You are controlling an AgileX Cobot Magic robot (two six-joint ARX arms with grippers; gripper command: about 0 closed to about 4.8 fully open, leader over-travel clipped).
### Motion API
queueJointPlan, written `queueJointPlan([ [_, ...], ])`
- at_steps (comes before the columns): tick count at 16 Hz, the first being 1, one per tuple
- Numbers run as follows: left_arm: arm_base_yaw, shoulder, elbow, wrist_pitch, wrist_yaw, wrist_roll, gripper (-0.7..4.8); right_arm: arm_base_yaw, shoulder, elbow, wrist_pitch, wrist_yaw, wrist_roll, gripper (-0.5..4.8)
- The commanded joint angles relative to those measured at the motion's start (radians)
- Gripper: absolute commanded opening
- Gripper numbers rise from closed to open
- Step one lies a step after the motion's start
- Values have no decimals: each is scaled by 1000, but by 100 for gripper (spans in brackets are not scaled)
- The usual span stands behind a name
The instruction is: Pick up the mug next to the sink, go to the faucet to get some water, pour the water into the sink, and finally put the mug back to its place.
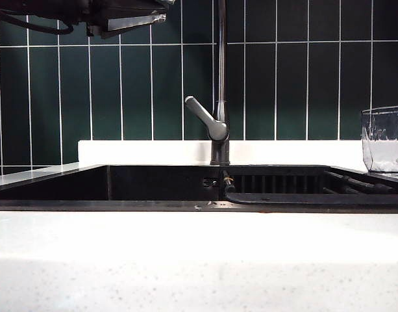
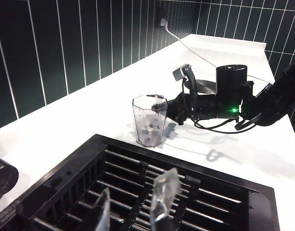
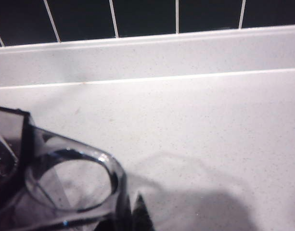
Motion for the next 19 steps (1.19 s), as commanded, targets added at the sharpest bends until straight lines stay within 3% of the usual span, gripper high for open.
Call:
queueJointPlan([
  [1, 0, -3, 2, 16, 6, -3, 110, 5, 1, 6, 28, -6, -2, -7],
  [8, 0, -3, 2, 17, 6, -3, 100, 5, 1, 6, 28, -6, -15, -4],
  [12, 0, -3, 2, 17, 5, -2, 84, 4, 1, 5, 28, -5, -15, 57],
  [19, 0, -1, 2, 18, 3, 1, 84, 4, 1, -10, 28, -5, -15, 58],
])
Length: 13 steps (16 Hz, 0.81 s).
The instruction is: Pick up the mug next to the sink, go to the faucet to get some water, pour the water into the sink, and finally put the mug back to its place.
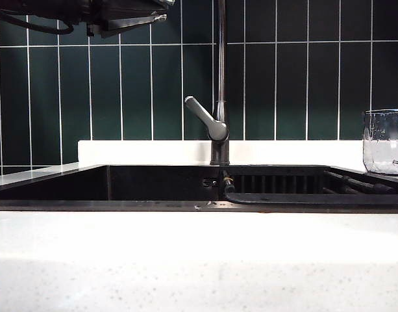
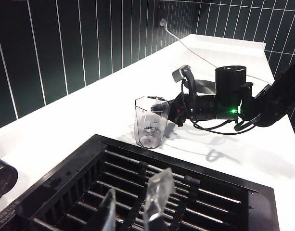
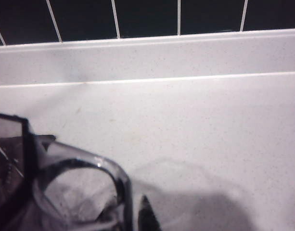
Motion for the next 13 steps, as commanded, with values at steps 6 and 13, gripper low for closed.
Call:
queueJointPlan([
  [6, 0, -1, 2, 17, 3, 0, 84, 2, -11, -62, 61, -4, 6, 58],
  [13, 0, -1, 2, 17, 3, 2, 84, 2, -95, -115, 72, 0, 17, 57],
])
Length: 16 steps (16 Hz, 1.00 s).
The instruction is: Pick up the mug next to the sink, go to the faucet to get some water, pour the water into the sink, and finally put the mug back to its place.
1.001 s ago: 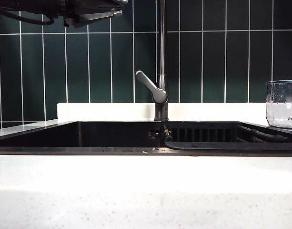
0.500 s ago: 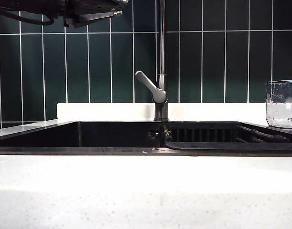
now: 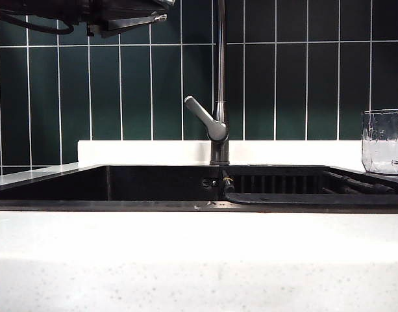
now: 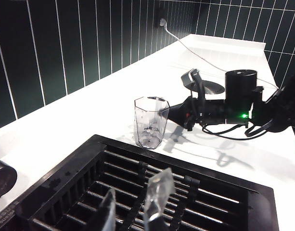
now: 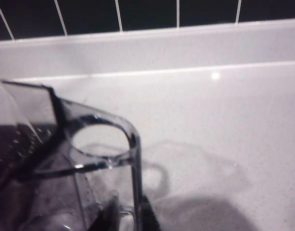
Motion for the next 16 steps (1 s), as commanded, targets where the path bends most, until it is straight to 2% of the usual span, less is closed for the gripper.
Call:
queueJointPlan([
  [1, 0, -2, 2, 16, 3, 3, 84, 1, -50, -30, 26, -1, 6, 53],
  [9, 0, -5, 2, 16, 5, 0, 84, 3, -249, -153, -31, 26, 41, 52],
  [12, 0, -46, -1, 4, 2, 18, 82, 13, -389, -203, -55, 26, 69, 43],
  [15, 0, -143, -41, -44, -102, 79, 74, 33, -545, -217, -149, 27, 68, 9],
  [16, 0, -204, -78, -63, -184, 102, 57, 40, -614, -217, -200, 33, 61, -5],
])
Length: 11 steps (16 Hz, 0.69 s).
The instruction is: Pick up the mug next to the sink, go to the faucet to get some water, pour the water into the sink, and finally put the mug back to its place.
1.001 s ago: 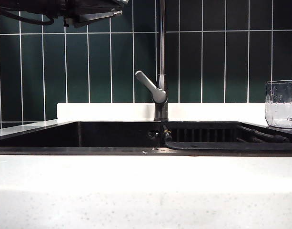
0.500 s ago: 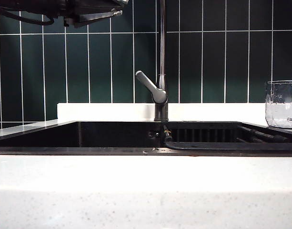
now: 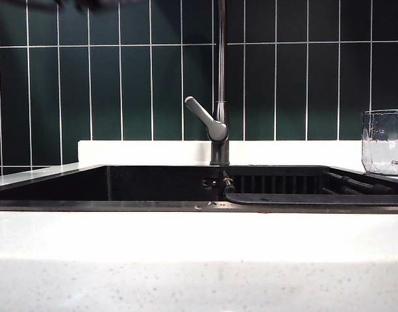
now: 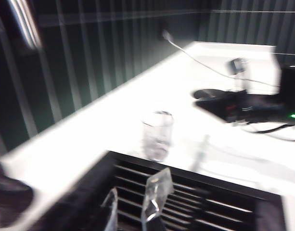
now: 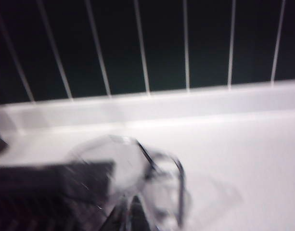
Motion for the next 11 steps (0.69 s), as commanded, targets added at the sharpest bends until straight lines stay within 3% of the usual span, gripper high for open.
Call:
queueJointPlan([
  [1, 0, -136, -85, -45, -201, 64, 34, 22, -150, 3, -113, 12, -3, -6],
  [7, 0, -346, -237, -63, -565, 51, 16, 88, -257, 4, -226, 53, -3, -6],
  [11, 0, -430, -281, -83, -788, 79, 16, 158, -320, 5, -265, 191, -33, -6],
])
